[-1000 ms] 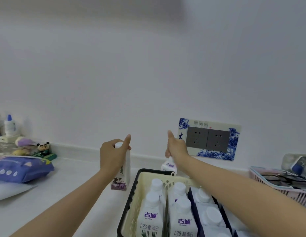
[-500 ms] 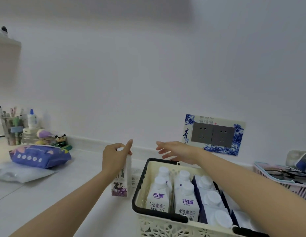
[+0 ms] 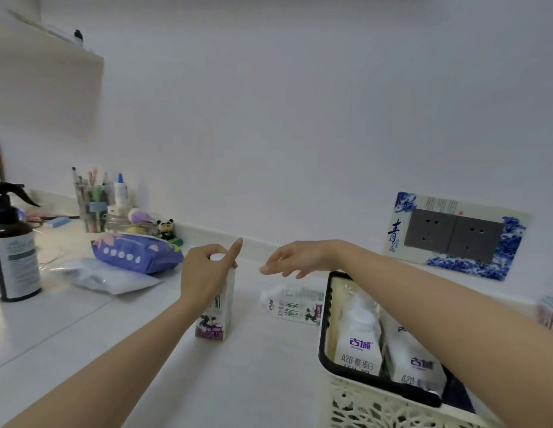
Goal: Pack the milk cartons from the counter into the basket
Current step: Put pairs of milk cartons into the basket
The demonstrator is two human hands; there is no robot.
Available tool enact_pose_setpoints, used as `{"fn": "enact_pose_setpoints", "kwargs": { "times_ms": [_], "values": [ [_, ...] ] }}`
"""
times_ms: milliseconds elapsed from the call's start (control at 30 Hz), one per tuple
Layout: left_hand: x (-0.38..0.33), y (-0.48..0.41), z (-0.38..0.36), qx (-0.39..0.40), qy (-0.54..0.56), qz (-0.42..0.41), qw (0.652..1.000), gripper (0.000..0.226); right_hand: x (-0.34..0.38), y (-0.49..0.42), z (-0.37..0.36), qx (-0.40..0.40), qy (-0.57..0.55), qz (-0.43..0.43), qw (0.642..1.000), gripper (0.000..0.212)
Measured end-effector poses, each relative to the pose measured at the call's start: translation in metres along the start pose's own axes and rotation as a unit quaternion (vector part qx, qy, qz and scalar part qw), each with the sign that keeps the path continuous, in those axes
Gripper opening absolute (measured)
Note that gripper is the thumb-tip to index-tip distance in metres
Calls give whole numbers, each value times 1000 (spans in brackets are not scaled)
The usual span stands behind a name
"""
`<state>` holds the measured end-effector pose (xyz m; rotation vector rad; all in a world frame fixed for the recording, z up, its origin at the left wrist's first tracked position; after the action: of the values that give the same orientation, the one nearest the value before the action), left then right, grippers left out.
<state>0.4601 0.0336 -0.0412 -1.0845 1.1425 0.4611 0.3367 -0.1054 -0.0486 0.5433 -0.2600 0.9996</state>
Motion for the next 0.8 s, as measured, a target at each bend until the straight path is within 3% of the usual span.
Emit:
{"fn": "enact_pose_setpoints", "kwargs": {
  "times_ms": [167,300,567,667,733,800],
  "values": [
    [10,-3,7,10,24,2,1000,52,-5,-27,-4,25,105,-51,993,75],
    [15,-1,5,9,50,4,999,52,-19,-43,-19,69,138,-87,984,67],
    [16,-2,4,23,53,-2,998,50,-26,-62,-29,76,280,-84,953,68],
    [23,2,4,42,69,7,997,51,-19,-58,-18,40,216,-64,974,61],
    [26,6,4,51,74,7,996,44,-14,-52,-3,-7,121,-47,992,66],
    [25,11,6,48,71,1,996,34,-5,-37,11,-54,10,-16,998,56]
  ]
}}
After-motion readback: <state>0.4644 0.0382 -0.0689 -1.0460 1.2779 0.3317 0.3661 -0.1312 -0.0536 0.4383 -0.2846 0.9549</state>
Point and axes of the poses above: each hand's wrist, its own y-axis away from the middle knuckle, its own z-axis out of the back of the hand, x = y × z, the point moved 10 cm from there along -y, towards the middle knuckle, and after that the axes turned 7 degrees about y, right-handed, at the moved point
